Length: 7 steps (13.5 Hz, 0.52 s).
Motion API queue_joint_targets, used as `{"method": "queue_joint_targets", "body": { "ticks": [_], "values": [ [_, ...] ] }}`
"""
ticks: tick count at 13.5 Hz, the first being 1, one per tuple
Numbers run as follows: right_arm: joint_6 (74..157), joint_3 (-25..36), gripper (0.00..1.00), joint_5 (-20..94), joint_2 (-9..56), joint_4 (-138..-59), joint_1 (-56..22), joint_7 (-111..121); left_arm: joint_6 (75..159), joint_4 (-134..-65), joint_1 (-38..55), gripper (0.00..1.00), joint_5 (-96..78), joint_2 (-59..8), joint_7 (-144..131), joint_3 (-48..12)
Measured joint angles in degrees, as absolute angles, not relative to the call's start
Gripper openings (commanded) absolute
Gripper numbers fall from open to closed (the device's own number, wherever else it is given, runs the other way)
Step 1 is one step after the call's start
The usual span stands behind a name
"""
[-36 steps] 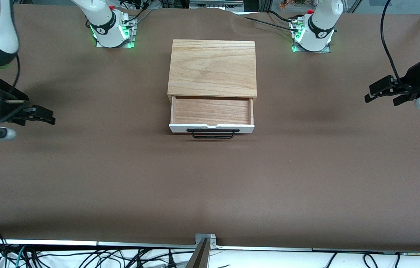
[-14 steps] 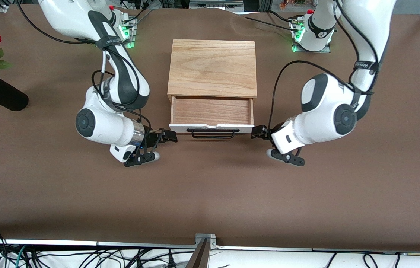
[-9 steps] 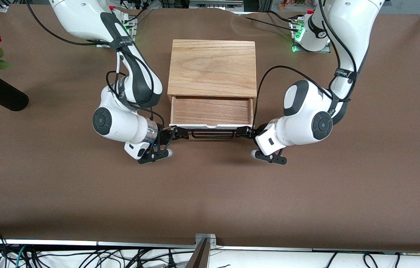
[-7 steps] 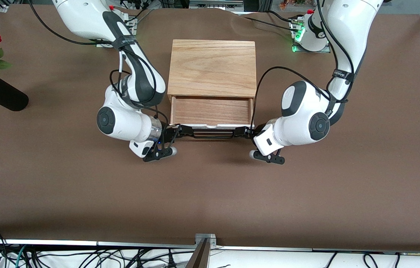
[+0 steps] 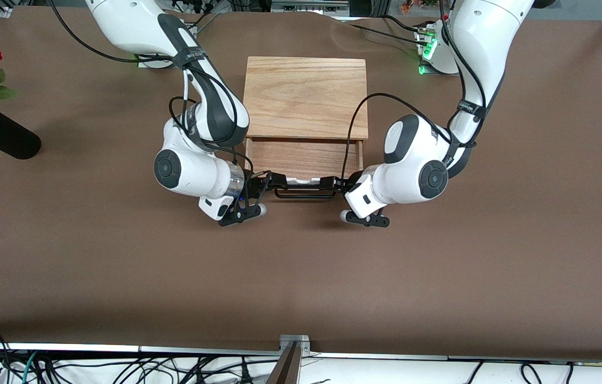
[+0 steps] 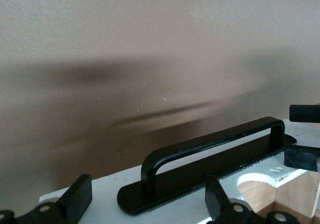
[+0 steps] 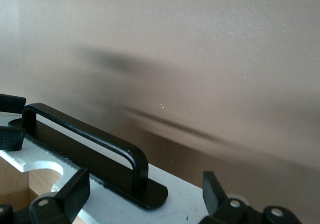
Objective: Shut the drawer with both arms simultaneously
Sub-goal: 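Push the white drawer front into the cabinet with both grippers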
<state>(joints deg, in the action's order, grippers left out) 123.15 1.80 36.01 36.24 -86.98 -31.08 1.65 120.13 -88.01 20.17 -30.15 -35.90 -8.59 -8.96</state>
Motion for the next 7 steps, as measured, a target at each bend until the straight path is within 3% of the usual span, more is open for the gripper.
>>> {"method": "queue_joint_targets", "body": {
  "ticks": [7],
  "values": [
    [118.67, 2.00, 1.00, 36.32, 36.55, -86.85, -31.04, 1.64, 117.23, -88.22, 20.09, 1.00, -30.15, -35.93, -8.64, -8.75]
  ]
}}
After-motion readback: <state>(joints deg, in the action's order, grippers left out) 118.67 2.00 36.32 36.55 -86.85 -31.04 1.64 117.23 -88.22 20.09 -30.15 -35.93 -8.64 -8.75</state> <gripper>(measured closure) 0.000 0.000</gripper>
